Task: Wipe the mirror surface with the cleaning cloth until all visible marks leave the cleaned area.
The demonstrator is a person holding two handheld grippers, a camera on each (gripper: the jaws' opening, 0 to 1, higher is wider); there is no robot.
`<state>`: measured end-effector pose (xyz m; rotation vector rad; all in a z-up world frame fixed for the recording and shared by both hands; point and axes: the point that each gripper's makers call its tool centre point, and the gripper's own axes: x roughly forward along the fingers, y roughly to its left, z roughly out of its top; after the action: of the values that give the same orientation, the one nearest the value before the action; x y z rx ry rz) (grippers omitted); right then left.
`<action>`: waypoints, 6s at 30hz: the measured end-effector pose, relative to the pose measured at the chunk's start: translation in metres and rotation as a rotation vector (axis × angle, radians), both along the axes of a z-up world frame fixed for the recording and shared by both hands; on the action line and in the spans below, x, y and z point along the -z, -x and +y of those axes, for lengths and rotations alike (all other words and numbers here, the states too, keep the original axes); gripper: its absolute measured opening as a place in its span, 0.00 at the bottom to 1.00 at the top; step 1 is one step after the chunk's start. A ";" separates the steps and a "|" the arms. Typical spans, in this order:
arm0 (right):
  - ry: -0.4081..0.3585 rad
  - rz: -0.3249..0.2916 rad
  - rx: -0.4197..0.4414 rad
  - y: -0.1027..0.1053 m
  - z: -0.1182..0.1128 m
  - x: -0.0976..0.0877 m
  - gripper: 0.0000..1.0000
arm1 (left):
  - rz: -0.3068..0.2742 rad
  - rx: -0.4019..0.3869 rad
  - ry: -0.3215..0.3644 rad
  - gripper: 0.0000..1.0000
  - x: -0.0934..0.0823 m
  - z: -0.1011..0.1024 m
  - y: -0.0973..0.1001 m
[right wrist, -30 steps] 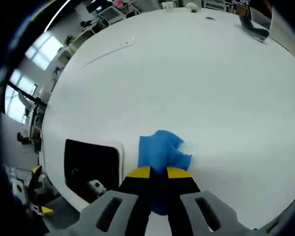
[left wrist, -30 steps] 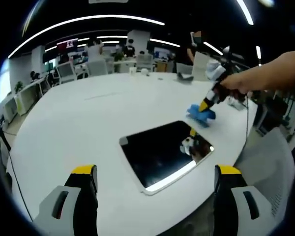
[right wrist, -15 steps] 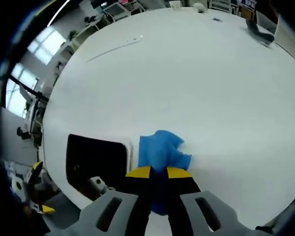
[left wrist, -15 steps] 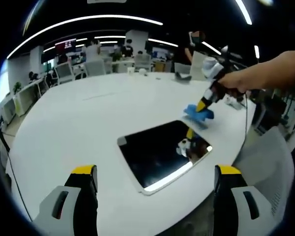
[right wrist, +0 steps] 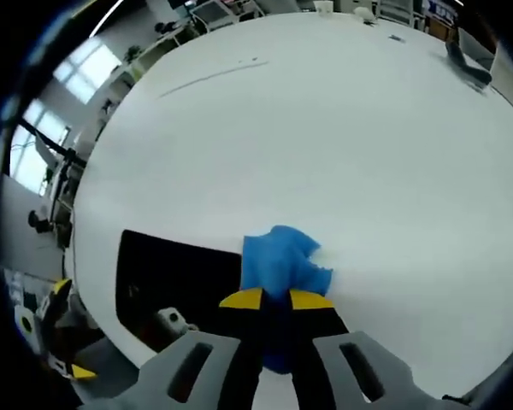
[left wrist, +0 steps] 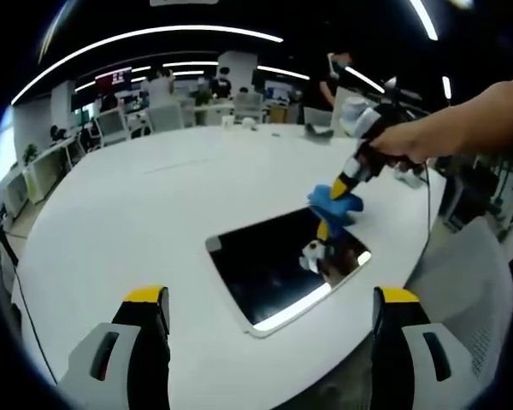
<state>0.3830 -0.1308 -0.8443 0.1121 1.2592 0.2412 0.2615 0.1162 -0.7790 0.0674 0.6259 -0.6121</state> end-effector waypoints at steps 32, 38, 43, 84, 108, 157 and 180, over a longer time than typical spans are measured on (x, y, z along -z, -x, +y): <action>-0.079 0.045 0.020 0.003 0.067 0.010 0.03 | 0.010 0.053 -0.005 0.99 0.002 -0.007 0.007; -0.090 0.048 0.010 0.003 0.084 0.010 0.03 | 0.013 0.075 -0.015 0.99 0.003 -0.010 0.010; -0.109 0.049 0.018 0.002 0.094 0.012 0.03 | 0.005 0.075 -0.009 0.99 0.001 -0.010 0.009; -0.133 0.029 -0.112 -0.009 0.205 0.011 0.03 | 0.014 0.088 0.005 0.99 0.005 -0.012 0.012; -0.131 0.017 -0.178 -0.012 0.227 0.012 0.03 | 0.017 0.091 0.001 0.99 0.005 -0.013 0.012; -0.138 0.045 -0.231 0.025 0.202 0.010 0.02 | 0.010 0.075 -0.008 0.99 0.007 -0.011 0.010; -0.116 0.050 -0.195 0.031 0.129 0.011 0.02 | 0.023 0.055 0.008 0.99 0.006 -0.010 0.009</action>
<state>0.3520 -0.0019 -0.8556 0.0953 1.3072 0.4825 0.2524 0.1064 -0.7845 0.0707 0.6453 -0.6691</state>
